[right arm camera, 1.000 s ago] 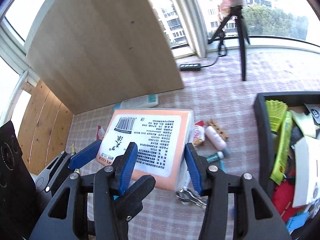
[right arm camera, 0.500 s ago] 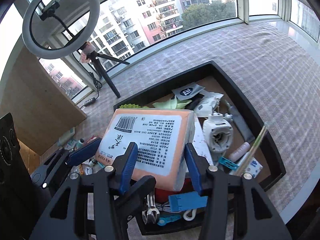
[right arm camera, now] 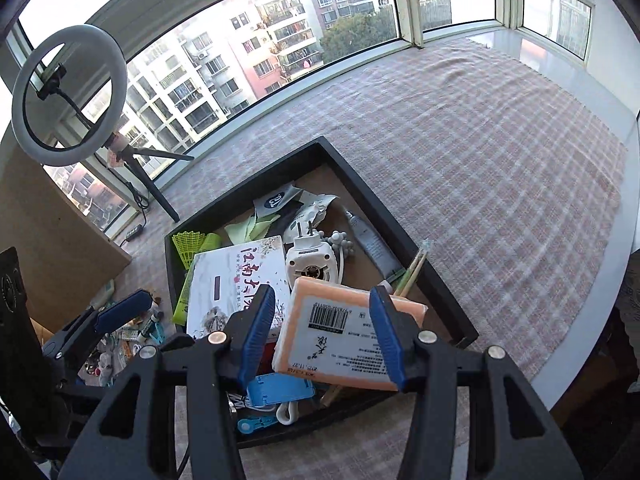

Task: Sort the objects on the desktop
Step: 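Carry the boxed soap to the black tray and release it, then move the left gripper back over the table toward the plastic bag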

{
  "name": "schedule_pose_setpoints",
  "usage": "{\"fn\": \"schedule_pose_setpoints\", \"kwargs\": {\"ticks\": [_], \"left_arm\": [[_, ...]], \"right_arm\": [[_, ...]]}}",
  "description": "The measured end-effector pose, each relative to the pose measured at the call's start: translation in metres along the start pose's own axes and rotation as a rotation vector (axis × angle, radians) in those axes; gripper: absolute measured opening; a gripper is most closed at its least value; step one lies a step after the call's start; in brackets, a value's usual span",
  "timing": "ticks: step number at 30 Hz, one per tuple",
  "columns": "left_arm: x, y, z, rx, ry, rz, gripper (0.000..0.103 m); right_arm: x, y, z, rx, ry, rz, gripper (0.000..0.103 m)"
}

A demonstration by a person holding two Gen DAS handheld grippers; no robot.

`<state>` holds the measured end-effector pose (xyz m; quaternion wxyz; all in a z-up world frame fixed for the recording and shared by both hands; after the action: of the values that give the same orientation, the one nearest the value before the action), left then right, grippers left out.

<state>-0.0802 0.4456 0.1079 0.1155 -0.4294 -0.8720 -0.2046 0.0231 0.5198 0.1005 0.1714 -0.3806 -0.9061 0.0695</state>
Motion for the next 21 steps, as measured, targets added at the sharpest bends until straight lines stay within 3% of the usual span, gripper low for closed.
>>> {"fn": "schedule_pose_setpoints", "kwargs": {"ticks": [8, 21], "left_arm": [[-0.051, -0.073, -0.026, 0.128, 0.022, -0.119, 0.083], [-0.181, -0.224, -0.067, 0.309, 0.002, -0.433, 0.082]], "right_arm": [[-0.015, -0.062, 0.026, 0.044, -0.040, -0.135, 0.049], [-0.069, -0.203, 0.093, 0.129, -0.181, -0.426, 0.049]]}}
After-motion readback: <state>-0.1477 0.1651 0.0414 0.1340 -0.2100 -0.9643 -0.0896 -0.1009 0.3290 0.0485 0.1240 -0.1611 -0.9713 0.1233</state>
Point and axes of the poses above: each gripper's, at about its wrist camera, not at the fingertips, and z roughly the way its jaws point, y to its right, x to its top, the point moved 8 cm from there along z, roughly the way its jaws point, and after that the axes turned 14 degrees about -y, right-handed, at the moved point
